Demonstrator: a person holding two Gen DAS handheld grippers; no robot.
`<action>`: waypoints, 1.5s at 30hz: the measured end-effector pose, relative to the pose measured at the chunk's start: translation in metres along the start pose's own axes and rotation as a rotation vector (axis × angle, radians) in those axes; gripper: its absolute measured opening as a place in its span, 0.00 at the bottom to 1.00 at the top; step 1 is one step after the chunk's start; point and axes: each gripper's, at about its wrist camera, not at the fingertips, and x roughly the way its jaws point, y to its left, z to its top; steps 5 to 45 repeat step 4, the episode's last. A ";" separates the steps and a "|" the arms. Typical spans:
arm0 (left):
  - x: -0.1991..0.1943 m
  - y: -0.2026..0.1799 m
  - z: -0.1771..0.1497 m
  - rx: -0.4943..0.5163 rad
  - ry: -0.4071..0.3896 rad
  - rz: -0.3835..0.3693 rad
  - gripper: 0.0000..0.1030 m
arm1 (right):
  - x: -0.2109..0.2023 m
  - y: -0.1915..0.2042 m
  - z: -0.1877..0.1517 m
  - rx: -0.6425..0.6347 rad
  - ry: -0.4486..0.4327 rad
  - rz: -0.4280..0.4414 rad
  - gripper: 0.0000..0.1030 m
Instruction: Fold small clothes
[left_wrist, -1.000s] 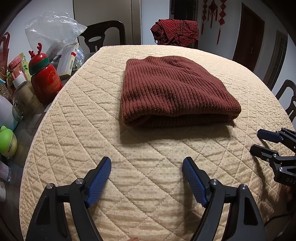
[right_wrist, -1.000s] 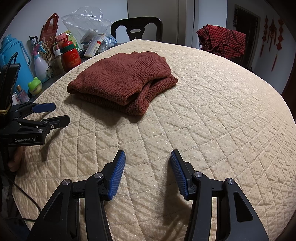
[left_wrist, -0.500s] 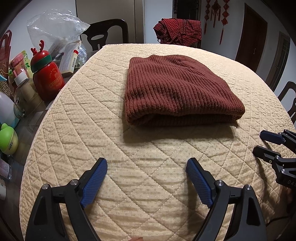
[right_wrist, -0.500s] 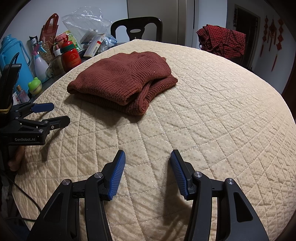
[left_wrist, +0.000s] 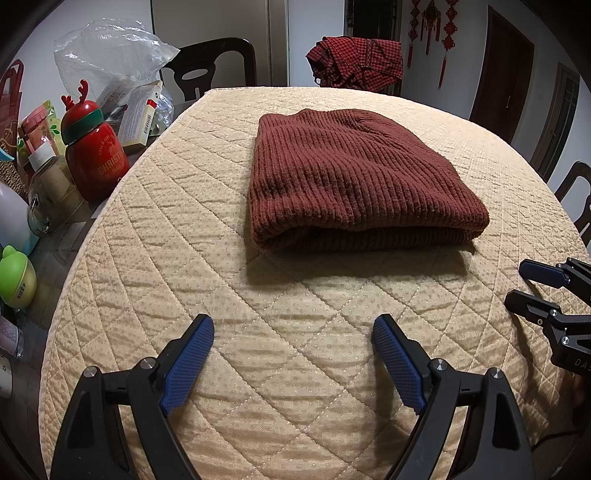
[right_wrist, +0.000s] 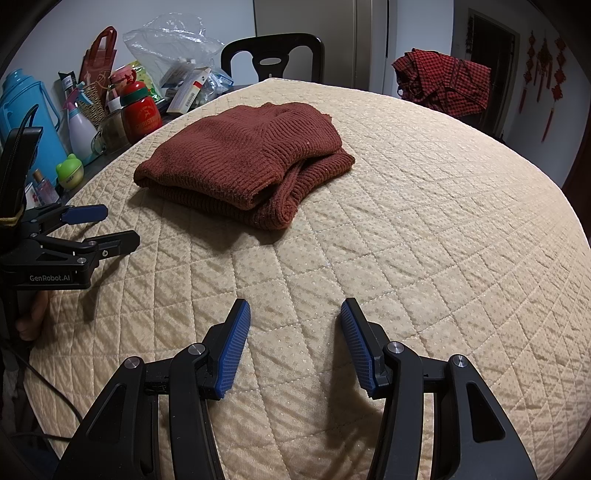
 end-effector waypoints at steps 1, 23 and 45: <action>0.000 0.000 0.000 0.000 0.000 0.000 0.87 | 0.000 0.000 0.000 0.000 0.000 0.000 0.50; 0.001 0.001 0.000 0.001 0.000 0.000 0.87 | 0.000 0.000 0.000 -0.001 0.000 -0.001 0.50; 0.001 0.001 0.000 0.001 0.000 0.000 0.87 | 0.000 0.000 0.000 -0.001 0.000 -0.001 0.50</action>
